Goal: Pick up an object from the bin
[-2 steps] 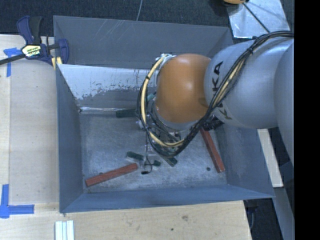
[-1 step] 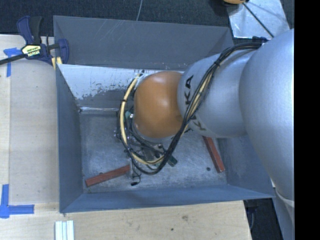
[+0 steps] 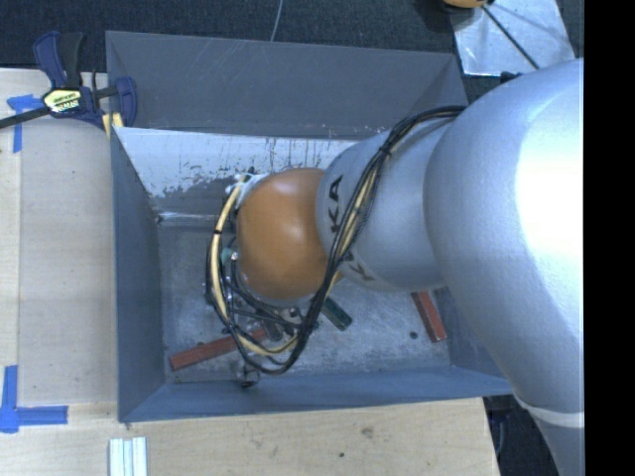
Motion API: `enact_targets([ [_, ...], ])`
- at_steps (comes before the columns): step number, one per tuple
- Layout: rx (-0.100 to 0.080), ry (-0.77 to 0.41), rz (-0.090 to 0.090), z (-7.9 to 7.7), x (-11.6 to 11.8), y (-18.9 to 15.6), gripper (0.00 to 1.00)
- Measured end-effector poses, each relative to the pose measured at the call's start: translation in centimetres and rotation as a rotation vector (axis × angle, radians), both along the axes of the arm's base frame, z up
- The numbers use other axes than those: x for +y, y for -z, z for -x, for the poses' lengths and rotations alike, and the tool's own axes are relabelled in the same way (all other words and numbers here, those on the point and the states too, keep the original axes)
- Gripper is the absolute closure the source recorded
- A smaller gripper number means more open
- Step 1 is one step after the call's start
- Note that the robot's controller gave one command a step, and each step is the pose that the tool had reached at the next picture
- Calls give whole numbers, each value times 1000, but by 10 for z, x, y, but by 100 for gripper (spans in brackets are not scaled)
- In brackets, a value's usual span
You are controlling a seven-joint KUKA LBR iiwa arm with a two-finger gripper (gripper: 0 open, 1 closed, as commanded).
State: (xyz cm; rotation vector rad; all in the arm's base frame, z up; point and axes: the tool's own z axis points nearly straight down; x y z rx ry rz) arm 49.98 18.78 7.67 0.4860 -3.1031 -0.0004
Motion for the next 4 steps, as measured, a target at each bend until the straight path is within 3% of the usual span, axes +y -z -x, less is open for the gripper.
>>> enact_targets([
  [1, 1, -67, 1, -4, -12, 5, 0],
  [2, -3, -19, -1, -2, -5, 2, 0],
  [3, -2, -66, -1, -4, -11, 4, 100],
  [4, -2, -66, -2, -4, -11, 4, 100],
])
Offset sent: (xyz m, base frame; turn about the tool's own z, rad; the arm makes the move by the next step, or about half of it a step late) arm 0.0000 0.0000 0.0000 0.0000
